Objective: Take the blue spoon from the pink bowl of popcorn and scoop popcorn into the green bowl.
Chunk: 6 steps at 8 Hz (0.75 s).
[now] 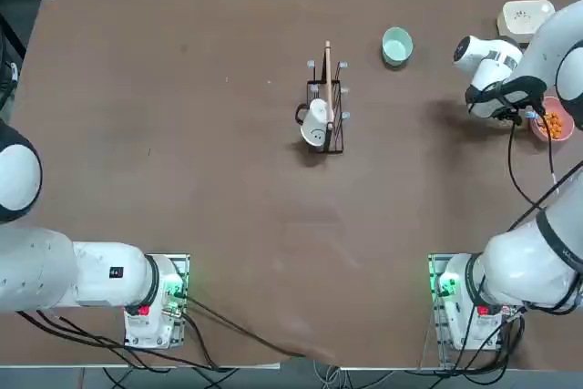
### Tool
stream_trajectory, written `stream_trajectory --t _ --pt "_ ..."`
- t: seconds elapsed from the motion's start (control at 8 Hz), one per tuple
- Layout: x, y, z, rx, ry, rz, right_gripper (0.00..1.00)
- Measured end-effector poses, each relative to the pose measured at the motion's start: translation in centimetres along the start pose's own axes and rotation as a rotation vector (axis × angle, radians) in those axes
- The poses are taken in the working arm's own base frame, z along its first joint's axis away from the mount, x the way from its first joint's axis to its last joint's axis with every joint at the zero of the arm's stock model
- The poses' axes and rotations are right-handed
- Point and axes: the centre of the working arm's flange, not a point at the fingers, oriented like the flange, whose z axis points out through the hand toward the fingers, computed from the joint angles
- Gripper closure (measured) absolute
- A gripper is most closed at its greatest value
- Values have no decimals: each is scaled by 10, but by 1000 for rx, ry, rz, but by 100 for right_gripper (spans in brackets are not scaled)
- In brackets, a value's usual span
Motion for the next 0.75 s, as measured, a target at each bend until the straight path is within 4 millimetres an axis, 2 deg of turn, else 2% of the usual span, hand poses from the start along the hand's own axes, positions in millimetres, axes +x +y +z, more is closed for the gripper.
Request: stream_trajectory --t 0.12,0.25,0.38,0.5,0.62,0.75 --pt "0 -1 1 -8 4 0 51" --pt "1 0 1 -16 12 -3 55" --pt "2 1 1 -21 18 -3 78" --pt "3 2 1 -27 20 0 81" --pt "5 5 1 -42 22 6 89" --pt "7 7 0 -48 22 12 89"
